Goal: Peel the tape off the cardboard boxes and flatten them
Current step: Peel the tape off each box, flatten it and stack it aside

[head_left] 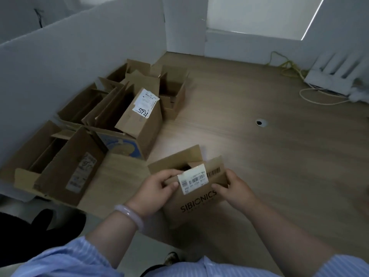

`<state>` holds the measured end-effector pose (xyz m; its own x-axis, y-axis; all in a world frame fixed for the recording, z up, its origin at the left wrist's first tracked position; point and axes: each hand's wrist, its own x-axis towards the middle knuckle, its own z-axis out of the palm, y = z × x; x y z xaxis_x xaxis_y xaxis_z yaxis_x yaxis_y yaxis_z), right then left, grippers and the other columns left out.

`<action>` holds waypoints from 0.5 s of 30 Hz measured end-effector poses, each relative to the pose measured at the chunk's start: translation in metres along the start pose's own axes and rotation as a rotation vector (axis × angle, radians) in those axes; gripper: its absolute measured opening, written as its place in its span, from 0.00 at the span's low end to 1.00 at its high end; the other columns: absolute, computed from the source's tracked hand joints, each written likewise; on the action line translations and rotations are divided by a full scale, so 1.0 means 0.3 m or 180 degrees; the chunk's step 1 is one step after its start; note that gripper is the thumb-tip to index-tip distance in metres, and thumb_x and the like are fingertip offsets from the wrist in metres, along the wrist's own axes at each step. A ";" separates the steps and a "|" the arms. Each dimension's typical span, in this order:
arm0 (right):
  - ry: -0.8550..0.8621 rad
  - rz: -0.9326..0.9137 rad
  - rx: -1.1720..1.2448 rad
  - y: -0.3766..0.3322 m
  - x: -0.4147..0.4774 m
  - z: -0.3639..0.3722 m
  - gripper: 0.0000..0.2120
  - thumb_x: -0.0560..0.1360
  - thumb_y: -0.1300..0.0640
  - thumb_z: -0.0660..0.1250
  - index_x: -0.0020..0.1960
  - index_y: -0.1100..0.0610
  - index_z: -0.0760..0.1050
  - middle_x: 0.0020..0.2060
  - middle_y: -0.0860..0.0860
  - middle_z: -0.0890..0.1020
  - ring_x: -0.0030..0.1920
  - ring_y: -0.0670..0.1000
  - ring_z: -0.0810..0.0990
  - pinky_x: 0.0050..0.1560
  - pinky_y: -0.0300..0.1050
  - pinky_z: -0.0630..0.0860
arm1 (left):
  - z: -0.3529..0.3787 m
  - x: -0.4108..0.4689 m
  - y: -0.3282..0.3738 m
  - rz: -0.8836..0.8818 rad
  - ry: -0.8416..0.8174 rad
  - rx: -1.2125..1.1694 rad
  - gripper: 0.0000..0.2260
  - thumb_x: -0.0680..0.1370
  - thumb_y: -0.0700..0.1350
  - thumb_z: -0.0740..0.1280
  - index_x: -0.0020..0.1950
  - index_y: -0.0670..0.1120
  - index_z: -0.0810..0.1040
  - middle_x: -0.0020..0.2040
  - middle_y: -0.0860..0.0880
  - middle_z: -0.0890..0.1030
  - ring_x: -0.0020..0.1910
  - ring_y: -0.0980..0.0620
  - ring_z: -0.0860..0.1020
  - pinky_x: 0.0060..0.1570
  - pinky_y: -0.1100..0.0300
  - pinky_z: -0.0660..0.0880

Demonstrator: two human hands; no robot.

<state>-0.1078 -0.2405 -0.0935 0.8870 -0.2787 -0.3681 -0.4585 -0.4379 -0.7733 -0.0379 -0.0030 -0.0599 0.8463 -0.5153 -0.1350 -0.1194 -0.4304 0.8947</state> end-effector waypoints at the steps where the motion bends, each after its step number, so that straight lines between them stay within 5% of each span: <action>1: 0.0132 0.0039 0.0054 0.016 -0.005 -0.017 0.23 0.72 0.53 0.72 0.65 0.48 0.69 0.54 0.45 0.80 0.55 0.45 0.77 0.52 0.39 0.71 | 0.011 0.029 0.007 -0.0005 0.0069 -0.0089 0.19 0.75 0.37 0.69 0.50 0.64 0.79 0.50 0.66 0.81 0.55 0.64 0.77 0.57 0.70 0.70; 7: 0.0625 0.0164 0.0233 0.077 -0.024 -0.093 0.14 0.73 0.53 0.71 0.56 0.47 0.73 0.49 0.47 0.79 0.51 0.49 0.79 0.52 0.45 0.75 | 0.100 0.128 0.013 -0.0489 0.0644 -0.0814 0.25 0.70 0.41 0.75 0.63 0.57 0.72 0.54 0.57 0.77 0.52 0.63 0.77 0.56 0.63 0.73; 11: 0.0930 0.0317 0.0460 0.086 -0.027 -0.121 0.09 0.74 0.52 0.70 0.53 0.46 0.74 0.46 0.44 0.78 0.49 0.48 0.78 0.47 0.42 0.72 | 0.145 0.121 -0.039 -0.0861 0.0040 -0.1170 0.33 0.68 0.44 0.77 0.69 0.53 0.67 0.62 0.52 0.77 0.62 0.54 0.75 0.54 0.61 0.77; 15: 0.1442 0.0591 0.0521 0.081 -0.017 -0.188 0.10 0.74 0.47 0.68 0.53 0.48 0.74 0.43 0.46 0.79 0.46 0.49 0.77 0.45 0.41 0.70 | 0.166 0.147 -0.019 -0.0766 -0.0078 -0.1257 0.38 0.63 0.46 0.77 0.68 0.56 0.62 0.67 0.50 0.72 0.66 0.51 0.71 0.64 0.48 0.72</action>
<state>-0.1265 -0.2981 -0.0814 0.6624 -0.6972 -0.2742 -0.5592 -0.2165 -0.8002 -0.0258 -0.0603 -0.0923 0.8127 -0.4546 -0.3644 0.2899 -0.2271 0.9297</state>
